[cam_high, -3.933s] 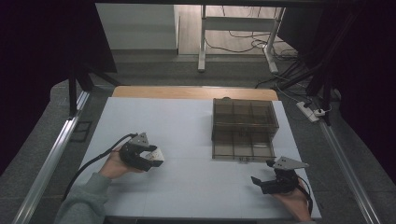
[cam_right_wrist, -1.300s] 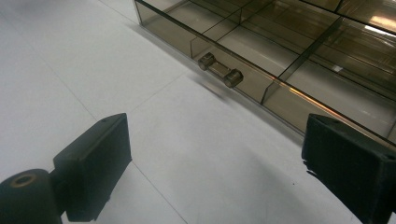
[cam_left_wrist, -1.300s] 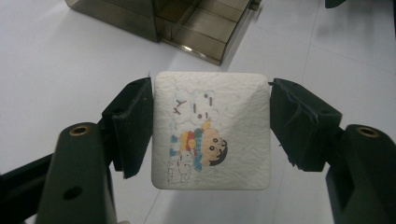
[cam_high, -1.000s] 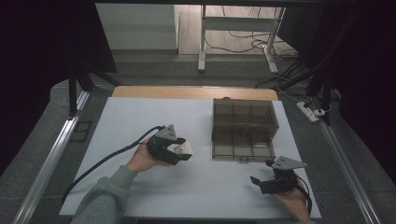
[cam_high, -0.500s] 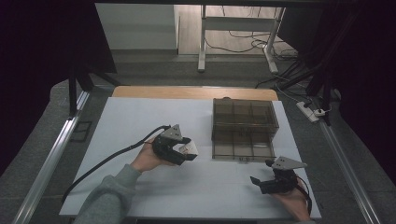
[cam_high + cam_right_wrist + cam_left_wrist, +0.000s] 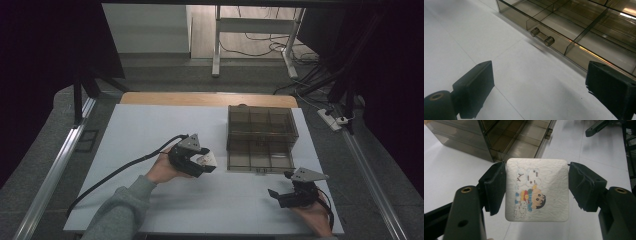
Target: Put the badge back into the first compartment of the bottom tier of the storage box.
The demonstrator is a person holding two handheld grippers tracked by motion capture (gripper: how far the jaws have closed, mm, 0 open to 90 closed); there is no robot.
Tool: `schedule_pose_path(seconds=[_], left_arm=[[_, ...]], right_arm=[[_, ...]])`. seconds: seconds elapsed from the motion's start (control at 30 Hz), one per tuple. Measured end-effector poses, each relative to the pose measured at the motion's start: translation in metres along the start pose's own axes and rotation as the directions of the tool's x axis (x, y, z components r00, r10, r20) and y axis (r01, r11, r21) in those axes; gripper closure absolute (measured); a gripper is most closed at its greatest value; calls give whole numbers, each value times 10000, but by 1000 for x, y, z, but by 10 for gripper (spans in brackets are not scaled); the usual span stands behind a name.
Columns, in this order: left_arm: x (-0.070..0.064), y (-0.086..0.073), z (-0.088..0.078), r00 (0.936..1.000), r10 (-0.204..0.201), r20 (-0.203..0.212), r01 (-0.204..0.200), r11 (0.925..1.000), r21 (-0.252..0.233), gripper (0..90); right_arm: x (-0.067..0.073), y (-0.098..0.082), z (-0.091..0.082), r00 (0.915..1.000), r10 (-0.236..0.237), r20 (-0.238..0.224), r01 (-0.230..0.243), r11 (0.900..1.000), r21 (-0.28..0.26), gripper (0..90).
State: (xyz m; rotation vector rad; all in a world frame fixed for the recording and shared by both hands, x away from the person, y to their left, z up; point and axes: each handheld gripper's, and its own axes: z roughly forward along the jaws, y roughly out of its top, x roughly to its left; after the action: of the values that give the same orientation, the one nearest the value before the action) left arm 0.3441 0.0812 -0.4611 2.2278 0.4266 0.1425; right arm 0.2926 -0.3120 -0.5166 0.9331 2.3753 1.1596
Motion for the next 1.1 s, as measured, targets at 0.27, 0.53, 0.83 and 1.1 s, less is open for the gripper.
schedule_pose_path(seconds=[0.27,0.53,0.83,1.1], left_arm=[[0,5,4,10000,48,19,-48,10000,-71,328],[-2,13,10,9997,213,116,-211,9996,-159,328],[-3,18,15,9994,289,179,-286,9995,-154,328],[-2,22,21,9991,329,252,-325,9993,-160,328]], right_arm=[[0,0,-1,10000,-25,28,25,10000,19,80],[0,0,-1,10000,-41,44,41,10000,20,80],[0,0,-1,10000,-32,25,32,10000,-22,80],[0,0,-1,10000,-20,32,20,10000,-16,80]])
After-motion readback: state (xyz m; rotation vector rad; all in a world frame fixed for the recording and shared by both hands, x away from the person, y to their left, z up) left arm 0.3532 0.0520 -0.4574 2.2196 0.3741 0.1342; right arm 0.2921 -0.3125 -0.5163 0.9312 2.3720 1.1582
